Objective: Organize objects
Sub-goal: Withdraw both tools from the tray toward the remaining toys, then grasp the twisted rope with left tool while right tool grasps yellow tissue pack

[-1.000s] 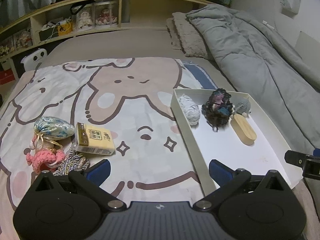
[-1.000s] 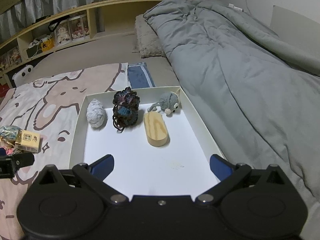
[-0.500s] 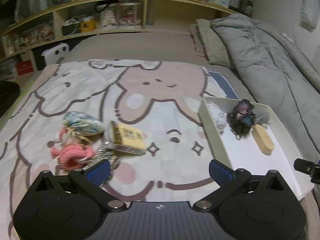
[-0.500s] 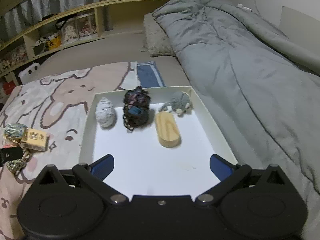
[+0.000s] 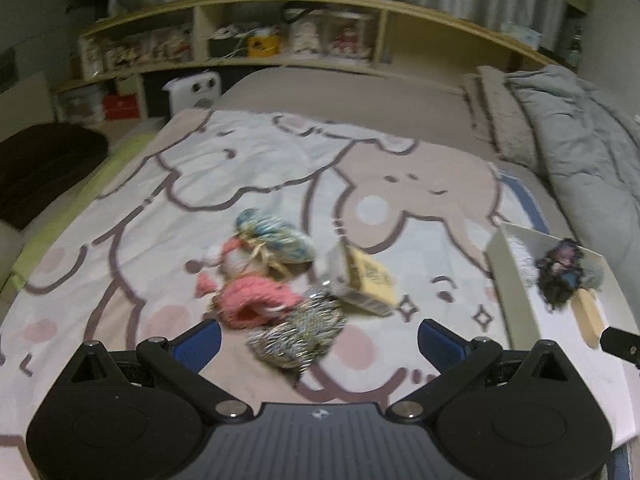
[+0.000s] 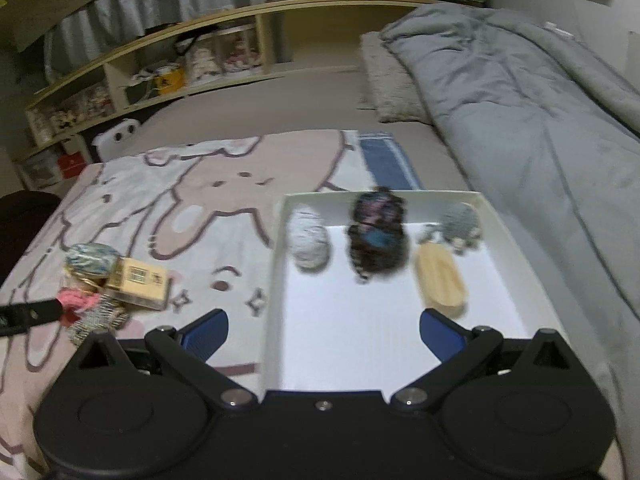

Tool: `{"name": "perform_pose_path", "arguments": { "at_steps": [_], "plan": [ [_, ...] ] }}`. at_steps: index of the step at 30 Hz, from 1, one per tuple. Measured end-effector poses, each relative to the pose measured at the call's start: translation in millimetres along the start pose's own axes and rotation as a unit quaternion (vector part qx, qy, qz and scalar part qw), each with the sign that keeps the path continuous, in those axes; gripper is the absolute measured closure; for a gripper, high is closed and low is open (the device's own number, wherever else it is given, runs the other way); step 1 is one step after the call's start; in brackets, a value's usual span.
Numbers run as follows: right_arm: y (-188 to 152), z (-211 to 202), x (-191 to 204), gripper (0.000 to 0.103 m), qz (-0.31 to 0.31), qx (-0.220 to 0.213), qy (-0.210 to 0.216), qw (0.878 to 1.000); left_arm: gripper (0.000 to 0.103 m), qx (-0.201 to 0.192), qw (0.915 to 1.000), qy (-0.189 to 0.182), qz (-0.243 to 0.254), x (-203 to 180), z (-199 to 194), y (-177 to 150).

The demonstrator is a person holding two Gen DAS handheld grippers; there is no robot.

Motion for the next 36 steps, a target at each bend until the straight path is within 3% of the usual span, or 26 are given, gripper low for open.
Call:
{"name": "perform_pose_path", "arguments": {
  "at_steps": [7, 17, 26, 36],
  "plan": [
    [11.6, 23.1, 36.4, 0.000, -0.008, 0.007, 0.040, 0.999, 0.000, 0.044, 0.9987, 0.011, -0.023, 9.4, 19.6, -9.5],
    [20.8, 82.0, 81.4, 0.000, 0.008, 0.038, 0.097, 0.995, 0.004, 0.034, 0.9987, -0.010, -0.038, 28.1, 35.9, -3.0],
    [17.8, 142.4, 103.6, 0.000, 0.067, 0.063, 0.146, 0.985, 0.015, 0.020, 0.9992, -0.025, 0.025, 31.0, 41.4, 12.5],
    [15.4, 196.2, 119.3, 0.000, 0.079, 0.104, 0.168, 0.977, 0.021, 0.060, 0.9952, -0.060, 0.048, 18.6, 64.7, 8.6]
  ]
}}
Point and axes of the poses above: each gripper's, at about its wrist camera, not at the fingertips, and z roughly the way its jaws point, x to its left, y to its top, the point moved 6 cm from there along z, roughly the way its jaws point, and after that the axes turned 10 degrees about y, right-handed, at the moved point
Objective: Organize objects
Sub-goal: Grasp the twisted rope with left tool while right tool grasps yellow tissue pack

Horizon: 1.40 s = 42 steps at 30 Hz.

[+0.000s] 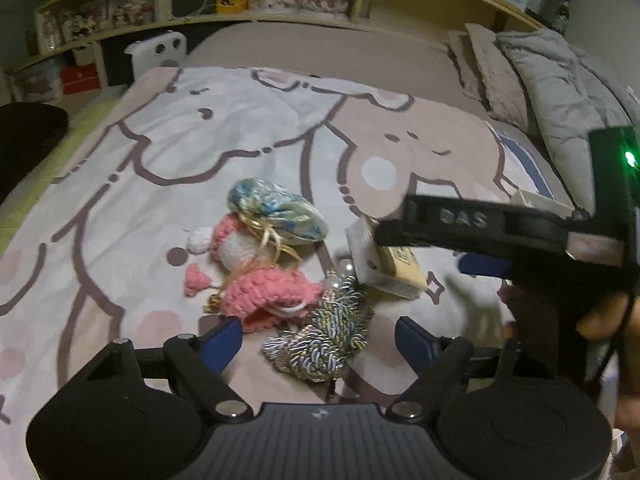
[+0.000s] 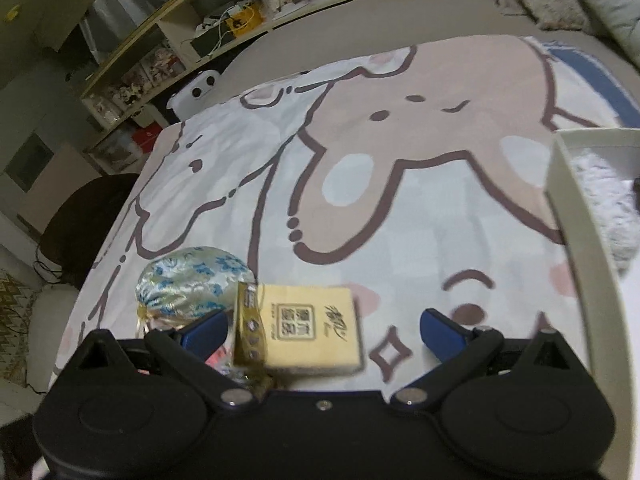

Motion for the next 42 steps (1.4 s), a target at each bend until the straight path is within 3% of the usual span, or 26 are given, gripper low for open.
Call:
{"name": "perform_pose_path", "arguments": {
  "at_steps": [6, 9, 10, 20, 31, 42],
  "plan": [
    [-3.8, 25.2, -6.3, 0.001, 0.038, 0.037, 0.026, 0.998, 0.029, 0.020, 0.9996, 0.011, 0.016, -4.8, 21.1, -2.6],
    [-7.7, 25.9, -5.2, 0.017, 0.026, 0.042, 0.023, 0.999, 0.034, 0.032, 0.9994, 0.005, 0.011, -5.5, 29.7, -4.1],
    [-7.8, 24.1, -4.5, 0.027, 0.018, 0.043, 0.026, 0.999, 0.036, 0.032, 0.9994, 0.005, 0.008, -5.7, 31.5, -4.1],
    [-11.3, -15.3, -5.4, 0.029, -0.022, 0.041, -0.008, 0.999, 0.065, 0.052, 0.9983, -0.025, -0.003, -14.2, 40.1, -13.1],
    [-44.5, -80.5, -9.9, 0.029, -0.042, 0.040, -0.034, 0.998, 0.065, 0.080, 0.9949, -0.055, 0.027, -23.9, 12.1, -40.9],
    [-69.7, -109.2, -16.6, 0.029, -0.044, 0.033, -0.049, 0.997, 0.060, 0.081, 0.9929, -0.017, 0.085, -48.0, 33.6, -48.5]
  ]
}}
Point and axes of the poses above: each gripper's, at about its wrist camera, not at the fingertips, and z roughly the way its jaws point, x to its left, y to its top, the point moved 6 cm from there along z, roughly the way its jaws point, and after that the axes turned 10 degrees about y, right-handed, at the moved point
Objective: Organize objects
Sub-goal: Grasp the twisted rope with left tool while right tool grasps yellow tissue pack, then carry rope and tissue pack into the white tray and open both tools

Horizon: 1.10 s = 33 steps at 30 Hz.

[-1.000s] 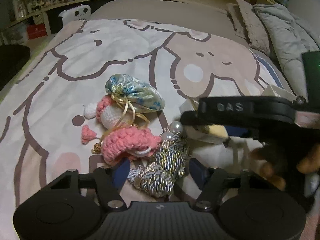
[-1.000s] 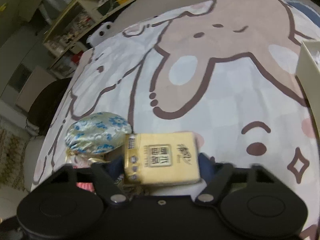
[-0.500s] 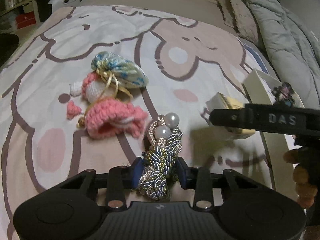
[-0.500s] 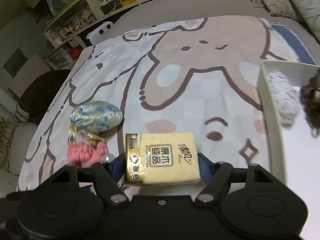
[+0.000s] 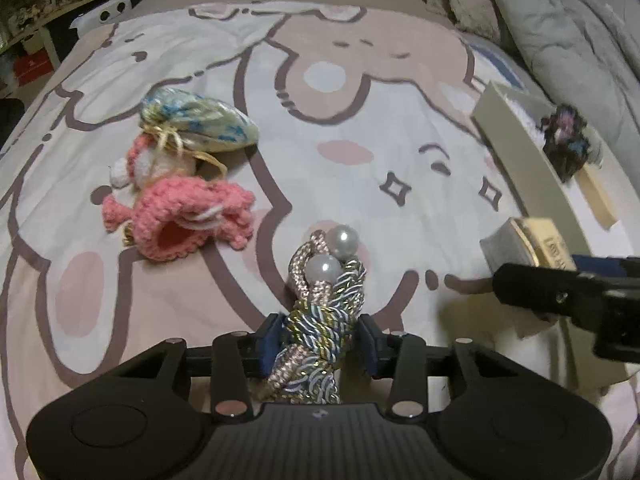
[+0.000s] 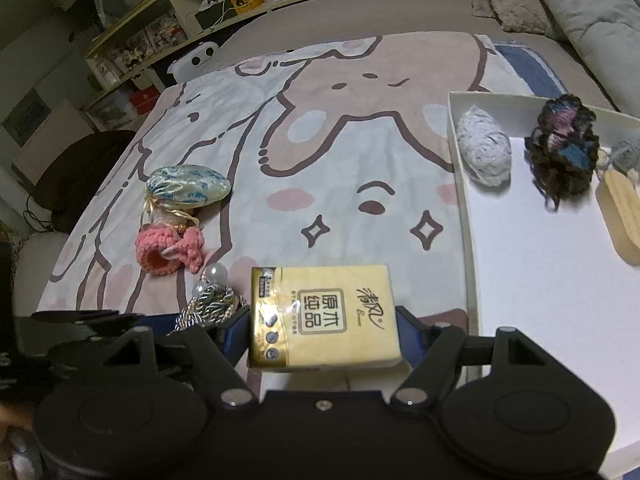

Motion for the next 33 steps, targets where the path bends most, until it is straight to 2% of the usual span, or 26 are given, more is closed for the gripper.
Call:
{"name": "perform_pose_path", "arguments": {
  "at_steps": [5, 13, 24, 28, 33],
  "plan": [
    [-0.2, -0.1, -1.6, 0.029, -0.002, -0.004, -0.002, 1.000, 0.065, -0.008, 0.9999, 0.004, 0.008, -3.6, -4.3, -1.3],
    [5.1, -8.3, -2.1, 0.029, -0.012, -0.018, -0.002, 1.000, 0.066, -0.044, 0.9987, 0.000, -0.027, 4.5, -30.0, 9.7],
    [42.4, -73.3, -17.9, 0.029, -0.025, -0.113, -0.006, 0.993, 0.066, -0.139, 0.9855, -0.050, -0.083, -6.3, -90.3, 44.9],
    [54.1, -98.0, -35.9, 0.029, -0.024, -0.146, -0.024, 0.989, 0.066, -0.157, 0.9818, -0.062, -0.087, -20.0, -102.1, 55.6],
    [61.1, -116.5, -66.1, 0.029, -0.016, -0.166, -0.042, 0.985, 0.066, -0.170, 0.9785, -0.079, -0.085, -45.7, -110.0, 71.5]
  ]
}}
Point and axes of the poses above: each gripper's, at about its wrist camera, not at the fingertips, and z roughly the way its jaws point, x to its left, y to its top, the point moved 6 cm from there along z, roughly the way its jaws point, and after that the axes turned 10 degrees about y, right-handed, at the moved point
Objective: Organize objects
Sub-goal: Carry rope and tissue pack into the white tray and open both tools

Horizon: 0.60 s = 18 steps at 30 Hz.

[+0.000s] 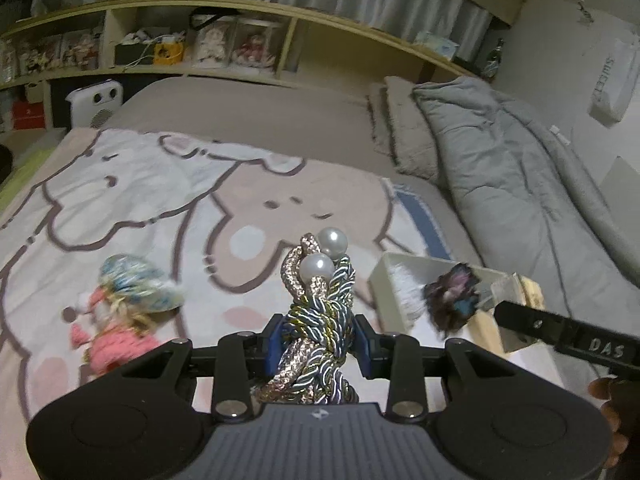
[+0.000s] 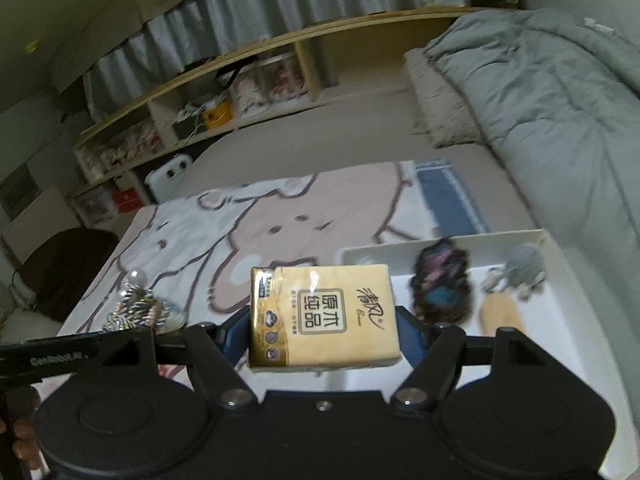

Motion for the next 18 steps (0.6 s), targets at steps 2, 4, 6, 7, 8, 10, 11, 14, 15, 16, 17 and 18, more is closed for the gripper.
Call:
{"name": "perform_pose_path", "arguments": {
  "at_steps": [2, 4, 6, 7, 8, 10, 11, 14, 15, 16, 17, 18],
  "plan": [
    [2.3, -1.2, -13.0, 0.029, 0.003, -0.002, -0.007, 1.000, 0.066, 0.000, 1.0000, -0.009, 0.004, -16.6, 3.1, 4.0],
    [2.8, 0.1, -26.5, 0.029, 0.009, 0.000, -0.010, 1.000, 0.066, 0.000, 0.9998, -0.019, 0.008, -32.9, 6.2, 5.0],
    [1.1, 3.0, -38.0, 0.029, 0.017, 0.006, -0.005, 1.000, 0.066, 0.001, 0.9995, -0.031, 0.010, -49.9, 10.7, 6.7],
    [0.0, 5.4, -43.0, 0.029, 0.020, 0.010, -0.003, 1.000, 0.066, 0.003, 0.9993, -0.037, 0.012, -59.2, 13.4, 6.9],
    [-1.2, 9.6, -48.3, 0.029, 0.021, 0.016, 0.001, 1.000, 0.066, 0.004, 0.9990, -0.041, 0.014, -66.5, 15.5, 6.2],
    [-5.0, 17.6, -56.5, 0.029, 0.023, 0.027, 0.007, 0.999, 0.066, 0.008, 0.9984, -0.052, 0.020, -83.6, 20.9, 4.6],
    [-7.2, 22.5, -61.9, 0.029, 0.028, 0.035, 0.010, 0.999, 0.066, 0.011, 0.9981, -0.055, 0.023, -90.2, 23.5, 3.1],
    [-13.8, 34.9, -75.3, 0.029, 0.047, 0.053, 0.023, 0.997, 0.066, 0.019, 0.9973, -0.063, 0.033, -107.1, 31.4, -1.7],
    [-17.0, 39.1, -80.5, 0.029, 0.065, 0.057, 0.036, 0.996, 0.066, 0.022, 0.9971, -0.064, 0.035, -111.4, 34.6, -3.3],
    [-19.3, 43.0, -84.8, 0.029, 0.083, 0.061, 0.047, 0.994, 0.066, 0.025, 0.9970, -0.065, 0.035, -114.8, 37.7, -4.9],
    [-21.7, 47.5, -89.2, 0.029, 0.098, 0.066, 0.057, 0.991, 0.066, 0.029, 0.9968, -0.065, 0.035, -117.2, 40.9, -6.3],
    [-23.8, 52.1, -92.6, 0.029, 0.106, 0.070, 0.059, 0.990, 0.066, 0.032, 0.9967, -0.066, 0.034, -119.7, 44.4, -7.7]
  ]
}}
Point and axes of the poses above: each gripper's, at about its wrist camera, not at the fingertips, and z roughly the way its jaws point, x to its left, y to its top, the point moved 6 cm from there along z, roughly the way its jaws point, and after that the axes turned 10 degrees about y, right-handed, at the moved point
